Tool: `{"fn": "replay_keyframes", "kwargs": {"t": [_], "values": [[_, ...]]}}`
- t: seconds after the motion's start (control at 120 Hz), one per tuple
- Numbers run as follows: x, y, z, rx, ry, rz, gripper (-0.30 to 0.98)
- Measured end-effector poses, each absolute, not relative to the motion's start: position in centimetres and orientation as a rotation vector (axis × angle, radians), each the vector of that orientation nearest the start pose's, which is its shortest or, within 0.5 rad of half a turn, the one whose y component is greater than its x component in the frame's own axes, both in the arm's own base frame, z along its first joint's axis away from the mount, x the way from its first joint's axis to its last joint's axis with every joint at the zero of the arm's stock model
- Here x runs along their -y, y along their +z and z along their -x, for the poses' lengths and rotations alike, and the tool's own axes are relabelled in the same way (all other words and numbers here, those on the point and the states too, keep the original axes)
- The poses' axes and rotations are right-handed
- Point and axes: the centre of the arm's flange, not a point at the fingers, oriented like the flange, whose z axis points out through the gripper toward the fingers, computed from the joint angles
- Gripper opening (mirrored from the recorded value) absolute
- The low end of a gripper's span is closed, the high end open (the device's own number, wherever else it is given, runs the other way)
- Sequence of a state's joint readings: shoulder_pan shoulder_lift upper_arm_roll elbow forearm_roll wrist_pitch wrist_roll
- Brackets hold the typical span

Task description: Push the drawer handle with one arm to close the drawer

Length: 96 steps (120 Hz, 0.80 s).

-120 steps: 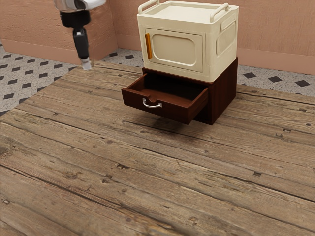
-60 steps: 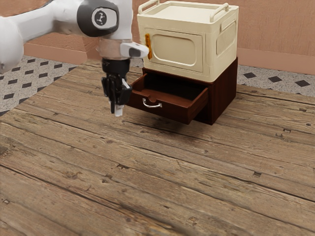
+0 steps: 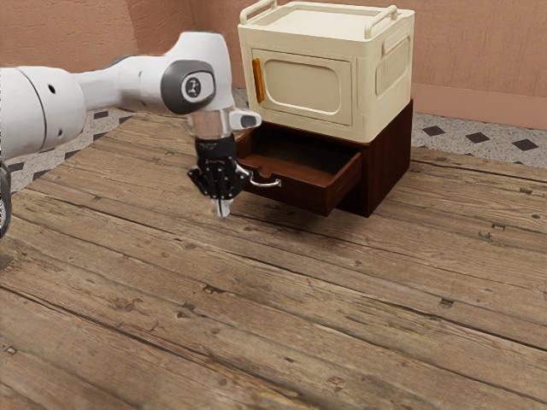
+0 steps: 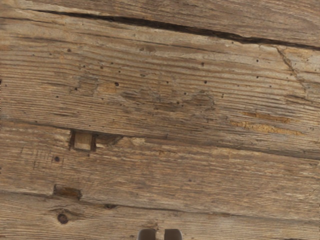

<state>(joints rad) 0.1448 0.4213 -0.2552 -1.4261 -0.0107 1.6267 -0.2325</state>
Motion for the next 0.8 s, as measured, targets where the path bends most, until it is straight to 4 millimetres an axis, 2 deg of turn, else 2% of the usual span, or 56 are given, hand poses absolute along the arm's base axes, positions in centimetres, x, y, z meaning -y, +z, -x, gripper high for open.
{"fn": "replay_keyframes", "kwargs": {"t": [0.117,0.433,0.65,0.8], "values": [[4.5,44.0,-66.8,0.261,0.278,3.2,-0.09],[5.1,42.3,-71.3,0.166,0.099,3.21,-0.1],[3.1,41.4,-73.9,0.129,0.017,3.221,-0.1],[2.6,39.9,-75.1,0.04,-0.001,3.201,-0.1]]}}
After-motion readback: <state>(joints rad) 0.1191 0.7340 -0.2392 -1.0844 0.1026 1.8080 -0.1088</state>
